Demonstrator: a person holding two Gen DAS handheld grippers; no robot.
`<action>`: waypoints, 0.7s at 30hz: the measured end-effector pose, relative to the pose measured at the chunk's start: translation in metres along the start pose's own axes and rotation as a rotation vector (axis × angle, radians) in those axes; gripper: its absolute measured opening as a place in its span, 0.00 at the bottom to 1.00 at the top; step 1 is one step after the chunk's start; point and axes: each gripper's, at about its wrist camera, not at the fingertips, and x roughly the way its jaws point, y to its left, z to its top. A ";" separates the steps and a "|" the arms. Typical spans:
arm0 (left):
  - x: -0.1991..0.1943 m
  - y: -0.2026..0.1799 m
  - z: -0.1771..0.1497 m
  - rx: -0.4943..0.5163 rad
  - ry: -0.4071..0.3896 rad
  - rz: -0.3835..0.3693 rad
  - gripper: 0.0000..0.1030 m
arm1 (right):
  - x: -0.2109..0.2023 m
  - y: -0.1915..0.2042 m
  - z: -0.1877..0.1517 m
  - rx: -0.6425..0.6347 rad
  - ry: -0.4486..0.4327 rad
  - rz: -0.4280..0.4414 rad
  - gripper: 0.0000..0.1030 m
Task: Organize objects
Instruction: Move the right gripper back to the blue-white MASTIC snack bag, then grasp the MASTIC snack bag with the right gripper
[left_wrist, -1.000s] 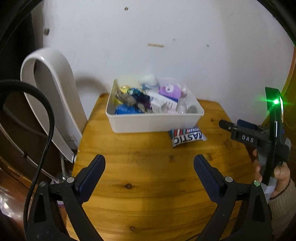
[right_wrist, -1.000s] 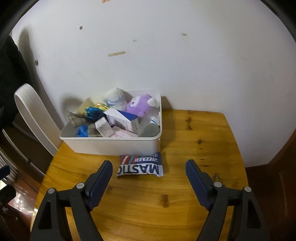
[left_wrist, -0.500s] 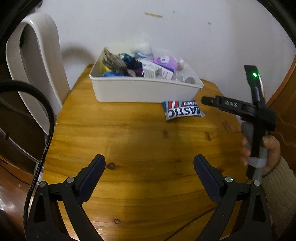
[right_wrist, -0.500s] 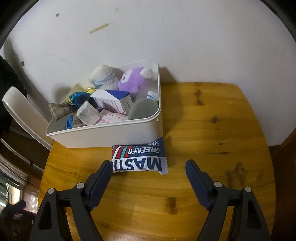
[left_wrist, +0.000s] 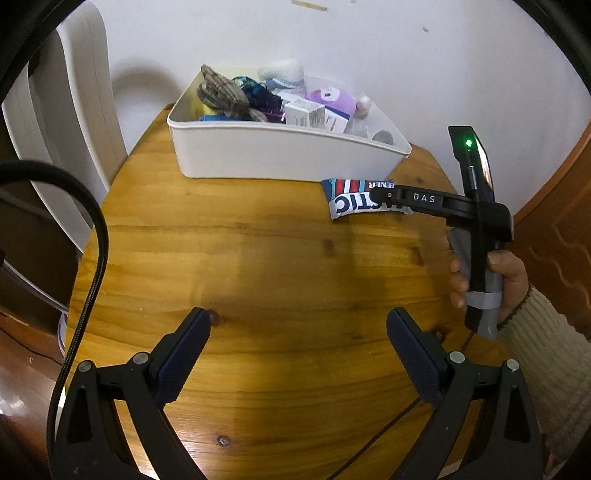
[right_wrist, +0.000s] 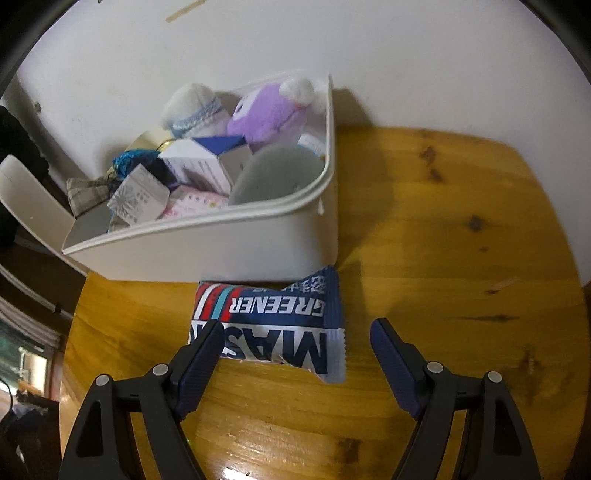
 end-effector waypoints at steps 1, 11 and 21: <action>0.002 0.001 0.000 -0.006 0.008 -0.004 0.94 | 0.003 0.001 0.000 -0.008 0.004 0.015 0.80; 0.017 -0.004 -0.004 -0.028 0.046 -0.016 0.94 | 0.014 0.016 -0.003 -0.083 0.006 0.160 0.62; 0.017 -0.008 -0.003 -0.022 0.041 -0.020 0.94 | -0.005 0.040 -0.018 -0.136 -0.046 0.101 0.49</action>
